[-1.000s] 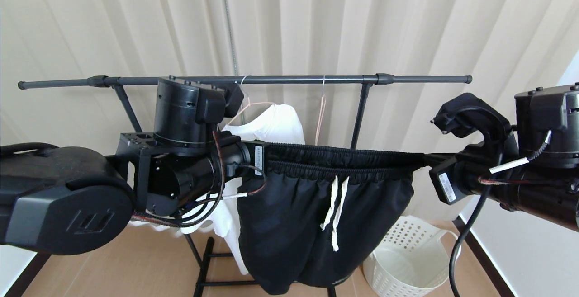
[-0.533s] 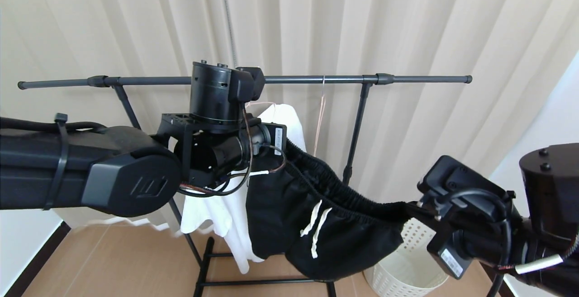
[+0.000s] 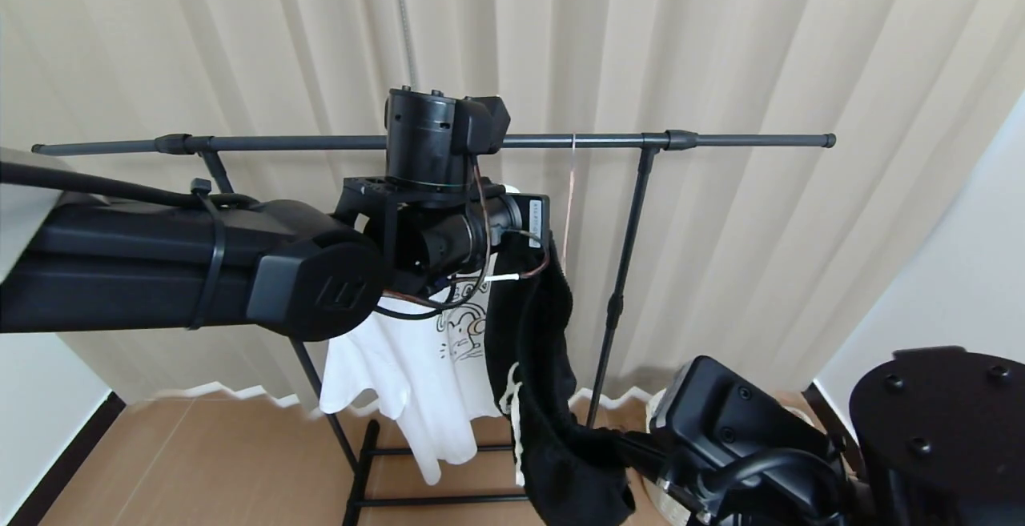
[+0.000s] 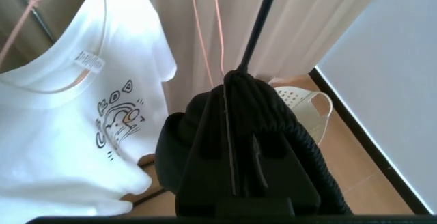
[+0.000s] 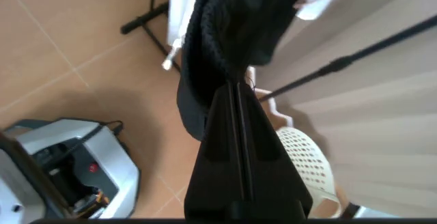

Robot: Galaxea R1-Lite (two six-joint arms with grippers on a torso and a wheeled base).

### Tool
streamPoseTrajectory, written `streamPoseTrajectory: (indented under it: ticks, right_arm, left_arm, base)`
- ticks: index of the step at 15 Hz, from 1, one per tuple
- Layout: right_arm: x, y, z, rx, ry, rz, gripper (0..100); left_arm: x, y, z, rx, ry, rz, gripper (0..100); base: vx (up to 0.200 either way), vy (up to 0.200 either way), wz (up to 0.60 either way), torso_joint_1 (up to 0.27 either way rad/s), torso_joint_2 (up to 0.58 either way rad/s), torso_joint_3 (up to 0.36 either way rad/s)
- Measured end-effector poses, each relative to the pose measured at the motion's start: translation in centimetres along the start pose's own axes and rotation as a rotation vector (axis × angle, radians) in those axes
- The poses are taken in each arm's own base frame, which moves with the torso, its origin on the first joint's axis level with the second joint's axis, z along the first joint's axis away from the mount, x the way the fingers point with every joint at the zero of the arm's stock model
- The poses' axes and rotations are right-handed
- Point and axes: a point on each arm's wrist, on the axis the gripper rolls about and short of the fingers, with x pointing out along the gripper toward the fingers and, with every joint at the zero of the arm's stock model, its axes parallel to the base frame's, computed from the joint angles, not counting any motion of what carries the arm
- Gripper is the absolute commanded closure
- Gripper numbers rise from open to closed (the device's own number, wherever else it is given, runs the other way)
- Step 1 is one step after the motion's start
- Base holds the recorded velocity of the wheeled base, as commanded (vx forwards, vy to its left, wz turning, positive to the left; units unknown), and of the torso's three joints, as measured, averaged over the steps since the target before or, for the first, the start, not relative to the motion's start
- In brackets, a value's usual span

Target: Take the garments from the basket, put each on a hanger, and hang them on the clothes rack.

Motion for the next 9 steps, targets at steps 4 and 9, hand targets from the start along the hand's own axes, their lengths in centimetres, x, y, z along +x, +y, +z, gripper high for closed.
streamPoseTrajectory:
  ticks: [4, 9]
  right_arm:
    - [2.4, 1.8, 1.2, 0.126, -0.037, 0.018, 100]
    - [4.8, 2.7, 2.2, 0.206, -0.047, -0.033, 100]
  left_arm:
    - [2.1, -1.0, 0.8, -0.012, -0.041, -0.042, 100]
    - [4.2, -2.2, 0.8, -0.038, -0.060, -0.061, 100]
  base:
    - [0.000, 0.000, 0.00, 0.000, 0.00, 0.000]
    - [0.000, 0.000, 0.00, 0.000, 0.00, 0.000]
